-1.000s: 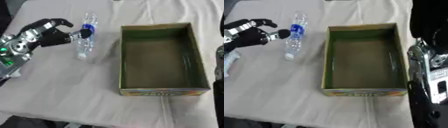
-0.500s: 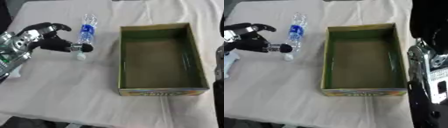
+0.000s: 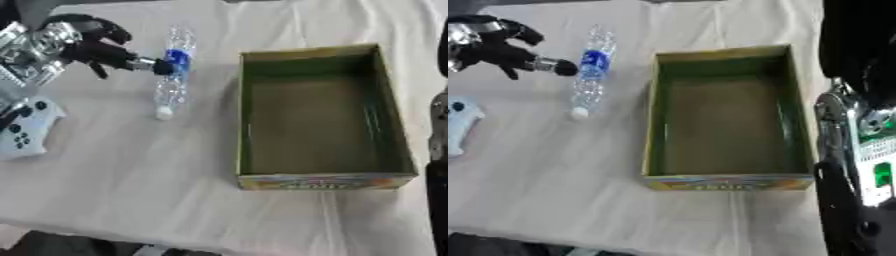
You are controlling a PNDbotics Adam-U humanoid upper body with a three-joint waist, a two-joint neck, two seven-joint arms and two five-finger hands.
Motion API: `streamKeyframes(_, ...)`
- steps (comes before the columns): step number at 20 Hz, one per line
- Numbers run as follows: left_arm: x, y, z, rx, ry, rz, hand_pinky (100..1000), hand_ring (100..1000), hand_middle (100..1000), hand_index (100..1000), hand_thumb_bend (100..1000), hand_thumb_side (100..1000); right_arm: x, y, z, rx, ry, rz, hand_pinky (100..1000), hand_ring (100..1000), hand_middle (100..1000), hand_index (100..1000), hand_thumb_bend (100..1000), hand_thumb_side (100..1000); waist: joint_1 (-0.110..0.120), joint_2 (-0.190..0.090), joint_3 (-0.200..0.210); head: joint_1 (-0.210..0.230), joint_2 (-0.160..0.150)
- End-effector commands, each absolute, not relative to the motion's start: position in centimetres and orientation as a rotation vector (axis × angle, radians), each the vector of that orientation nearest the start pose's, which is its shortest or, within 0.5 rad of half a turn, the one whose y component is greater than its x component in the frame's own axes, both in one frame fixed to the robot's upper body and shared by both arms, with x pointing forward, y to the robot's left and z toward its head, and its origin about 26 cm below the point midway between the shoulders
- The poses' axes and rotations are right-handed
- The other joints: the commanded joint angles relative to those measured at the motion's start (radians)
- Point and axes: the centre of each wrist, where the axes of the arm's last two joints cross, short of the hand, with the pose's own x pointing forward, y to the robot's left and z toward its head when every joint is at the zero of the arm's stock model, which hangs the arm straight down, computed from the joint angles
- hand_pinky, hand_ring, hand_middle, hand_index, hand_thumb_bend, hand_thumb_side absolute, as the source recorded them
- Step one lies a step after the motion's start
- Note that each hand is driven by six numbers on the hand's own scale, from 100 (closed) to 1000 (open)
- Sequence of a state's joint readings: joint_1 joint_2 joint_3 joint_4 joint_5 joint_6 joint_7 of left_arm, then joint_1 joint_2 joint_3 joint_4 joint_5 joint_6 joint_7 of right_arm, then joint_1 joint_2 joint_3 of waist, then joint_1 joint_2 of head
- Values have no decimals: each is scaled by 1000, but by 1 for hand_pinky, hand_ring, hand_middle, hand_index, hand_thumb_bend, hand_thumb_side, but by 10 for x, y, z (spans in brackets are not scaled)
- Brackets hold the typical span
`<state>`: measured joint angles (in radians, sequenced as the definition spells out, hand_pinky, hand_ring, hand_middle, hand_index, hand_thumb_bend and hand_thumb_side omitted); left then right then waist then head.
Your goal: Pick up objects on the table and place them in the box.
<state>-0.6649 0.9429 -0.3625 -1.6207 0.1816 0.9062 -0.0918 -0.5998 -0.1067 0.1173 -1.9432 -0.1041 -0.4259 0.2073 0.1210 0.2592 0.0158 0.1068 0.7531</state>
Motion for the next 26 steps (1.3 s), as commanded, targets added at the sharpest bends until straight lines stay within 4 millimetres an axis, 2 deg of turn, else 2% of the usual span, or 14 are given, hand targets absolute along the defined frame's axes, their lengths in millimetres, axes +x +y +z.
streamKeyframes(1, 378, 319, 266, 627, -1107, -559, 561, 711, 861, 902, 875, 437, 318, -164, 260, -531, 3203, -656, 791, 968, 916, 937, 100, 1000, 4, -25, 6, 1, 7)
streamKeyframes(8, 403, 303, 257, 517, -1116, -444, 554, 714, 844, 892, 861, 444, 318, -165, 258, -533, 3212, -663, 792, 968, 916, 937, 100, 1000, 14, -30, 12, -3, 17)
streamKeyframes(16, 415, 281, 248, 486, -1116, -410, 557, 716, 852, 894, 857, 458, 318, -165, 256, -533, 3219, -665, 792, 967, 916, 937, 100, 1000, 20, -40, 12, -6, 17)
streamKeyframes(26, 422, 267, 245, 481, -1115, -436, 564, 722, 865, 892, 868, 484, 318, -166, 255, -535, 3225, -670, 792, 968, 916, 937, 100, 1000, 31, -42, 9, -5, 17)
